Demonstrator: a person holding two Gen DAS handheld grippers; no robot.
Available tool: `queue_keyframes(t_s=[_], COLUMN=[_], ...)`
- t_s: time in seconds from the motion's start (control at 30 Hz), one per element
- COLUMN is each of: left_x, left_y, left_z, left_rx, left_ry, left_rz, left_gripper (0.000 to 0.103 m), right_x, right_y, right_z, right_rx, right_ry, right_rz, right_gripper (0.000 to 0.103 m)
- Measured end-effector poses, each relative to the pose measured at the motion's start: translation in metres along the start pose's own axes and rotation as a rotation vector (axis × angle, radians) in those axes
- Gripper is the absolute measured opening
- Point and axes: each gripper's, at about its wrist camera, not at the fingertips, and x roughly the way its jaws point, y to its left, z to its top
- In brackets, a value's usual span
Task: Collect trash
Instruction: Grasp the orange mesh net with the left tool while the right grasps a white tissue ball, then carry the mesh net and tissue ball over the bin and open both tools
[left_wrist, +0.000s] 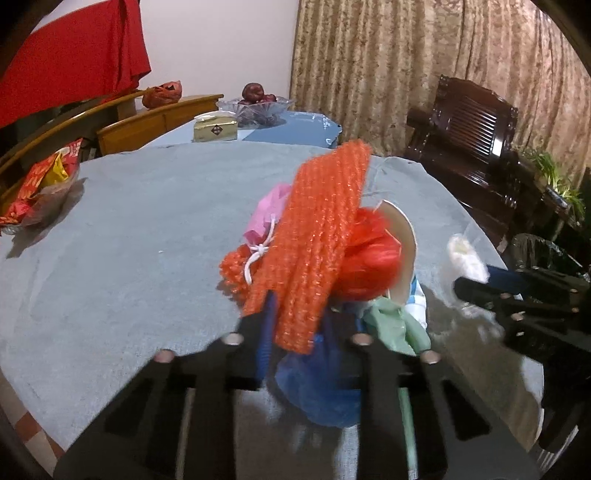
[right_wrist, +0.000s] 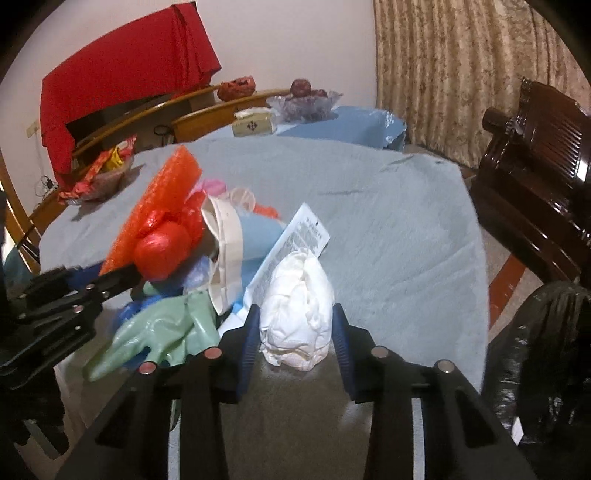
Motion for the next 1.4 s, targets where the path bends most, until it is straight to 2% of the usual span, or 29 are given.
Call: queue_keyframes(t_s=[0.13, 0.37, 0.53, 0.93, 1.4], left_x=[-0.007, -0.033, -0.052, -0.075, -0.07], left_y=[0.004, -0.002, -0.02, -0.088, -0.202], left_z=[0.004, 0.018, 0.028, 0.037, 0.033], left_rx=[-0.01, -0.013, 0.007, 0.075, 0.212], left_ry=[-0.024, -0.07, -0.092, -0.109, -0.087], left_rz=[0.015, 0.024, 0.003, -0.142, -0.357], left_gripper=[0.012, 0.012, 0.012, 0.012, 0.012], right_x=[-0.015, -0.043, -0.066, -0.136, -0.2], right_y=[-0.003, -0.005, -0.009, -0.049, -0.137], right_z=[0.006, 0.016, 0.019, 0.012, -0.037], right_rx=[0.007, 0.028, 0.031, 0.092, 0.215], right_ry=[-0.03, -0.093, -0.135, -0.225, -0.22], right_rz=[-0.005, -0.009, -0.021, -0.1, -0.326], right_gripper=[0.038, 0.038, 0.038, 0.038, 0.038])
